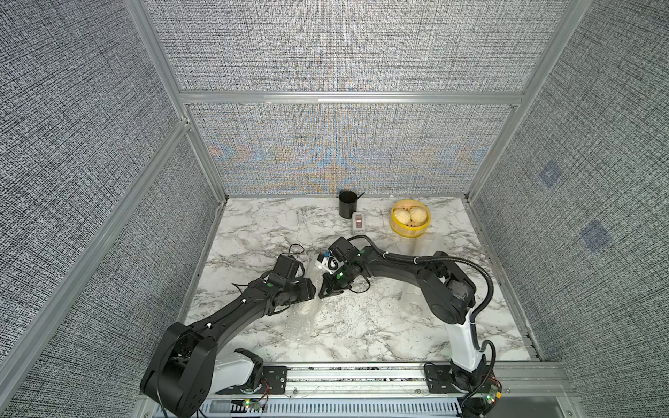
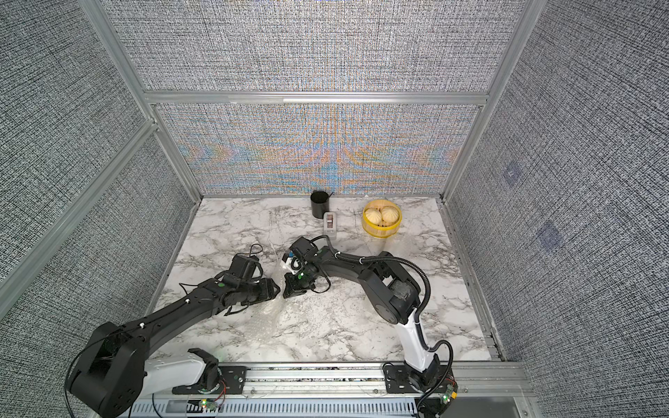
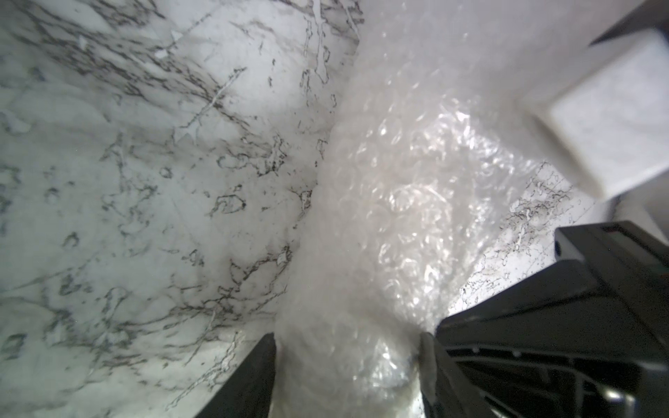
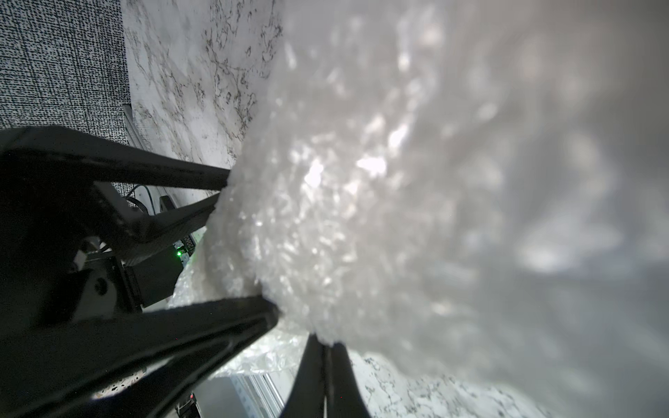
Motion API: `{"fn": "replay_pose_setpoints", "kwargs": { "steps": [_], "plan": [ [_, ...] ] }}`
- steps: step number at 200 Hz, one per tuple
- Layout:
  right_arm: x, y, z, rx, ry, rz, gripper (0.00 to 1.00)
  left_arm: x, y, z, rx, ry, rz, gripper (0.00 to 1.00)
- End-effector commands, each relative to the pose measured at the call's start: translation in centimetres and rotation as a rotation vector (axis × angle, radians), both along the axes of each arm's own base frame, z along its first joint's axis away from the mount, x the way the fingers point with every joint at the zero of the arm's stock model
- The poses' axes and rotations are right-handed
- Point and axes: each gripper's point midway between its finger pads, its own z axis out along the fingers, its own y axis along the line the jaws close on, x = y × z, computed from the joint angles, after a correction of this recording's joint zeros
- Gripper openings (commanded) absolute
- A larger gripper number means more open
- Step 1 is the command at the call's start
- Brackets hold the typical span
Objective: Wrap vases in bubble wrap
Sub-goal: Stick the tape on the bubble wrap.
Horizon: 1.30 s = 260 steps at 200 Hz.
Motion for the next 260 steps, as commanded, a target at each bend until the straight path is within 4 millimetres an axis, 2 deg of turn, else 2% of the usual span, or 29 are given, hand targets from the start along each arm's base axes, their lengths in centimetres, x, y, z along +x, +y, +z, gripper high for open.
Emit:
{"fn": "replay_pose_setpoints", "kwargs": {
  "steps": [1,62,89,125,198,260],
  "plan": [
    [0.1,0.0,-0.3,-0.014,-0.013,-0.001,0.00,-0.5,0.2,-0.1,0.000,0.019,-0.005,0.63],
    [0.2,0.0,-0.2,-0.017,-0.014,-0.001,0.00,-1.4,-0.7,-0.1,-0.071,0.017,-0.037,0.67],
    [0.2,0.0,-0.3,-0.019,-0.016,0.001,0.00,-1.7,-0.1,-0.7,-0.049,0.023,-0.022,0.67],
    [0.2,-0.1,-0.6,-0.024,-0.021,0.005,0.00,-1.9,0.6,-1.8,-0.005,0.053,0.000,0.59],
    [0.3,-0.5,0.0,-0.030,-0.048,-0.005,0.00,-1.8,1.3,-2.4,0.028,0.066,0.022,0.55],
    [0.0,-1.2,0.7,-0.034,-0.068,-0.010,0.19,-2.0,1.6,-2.6,0.035,0.064,0.039,0.55]
  ]
}}
